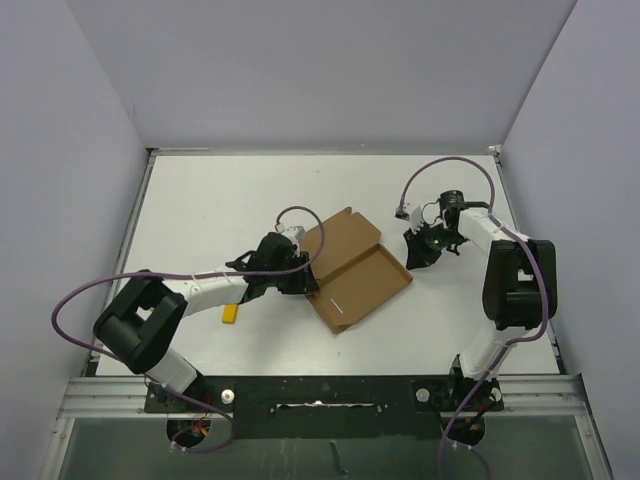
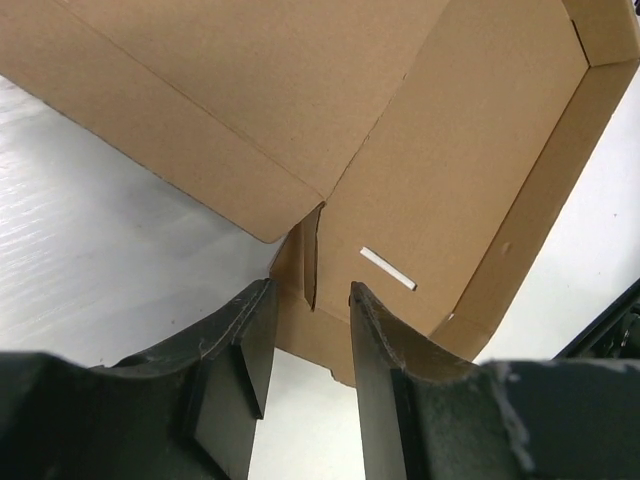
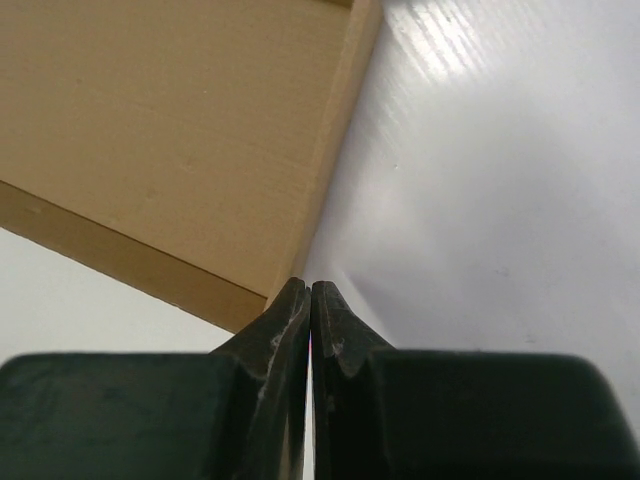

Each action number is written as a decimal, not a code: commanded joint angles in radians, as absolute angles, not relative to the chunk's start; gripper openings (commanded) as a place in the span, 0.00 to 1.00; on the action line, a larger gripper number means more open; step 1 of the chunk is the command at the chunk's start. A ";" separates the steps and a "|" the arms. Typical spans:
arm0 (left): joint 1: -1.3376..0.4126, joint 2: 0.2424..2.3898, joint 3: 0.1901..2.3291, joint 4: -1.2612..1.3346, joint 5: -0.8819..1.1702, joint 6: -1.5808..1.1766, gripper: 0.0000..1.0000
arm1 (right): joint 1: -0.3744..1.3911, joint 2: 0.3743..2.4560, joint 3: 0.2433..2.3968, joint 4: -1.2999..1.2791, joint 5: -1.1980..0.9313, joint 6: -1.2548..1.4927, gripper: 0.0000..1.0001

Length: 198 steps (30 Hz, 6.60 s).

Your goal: Fold the paper box

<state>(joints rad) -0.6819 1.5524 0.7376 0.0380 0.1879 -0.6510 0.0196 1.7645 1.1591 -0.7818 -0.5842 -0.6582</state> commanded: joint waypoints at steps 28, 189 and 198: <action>-0.658 1.627 0.870 0.066 0.265 -0.615 0.32 | 0.102 1.782 1.207 -0.879 -0.728 -0.750 0.00; -0.636 1.682 0.920 -0.047 0.294 -0.587 0.04 | 0.671 1.607 0.940 -0.553 -0.694 -0.995 0.02; -0.631 1.670 0.928 -0.060 0.289 -0.580 0.06 | 0.653 1.629 0.959 -0.567 -0.716 -0.962 0.01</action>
<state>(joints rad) -0.6304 1.6669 0.8837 -0.0841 0.2707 -0.5934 0.6613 1.6176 0.9245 -0.5812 -0.7021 -0.9836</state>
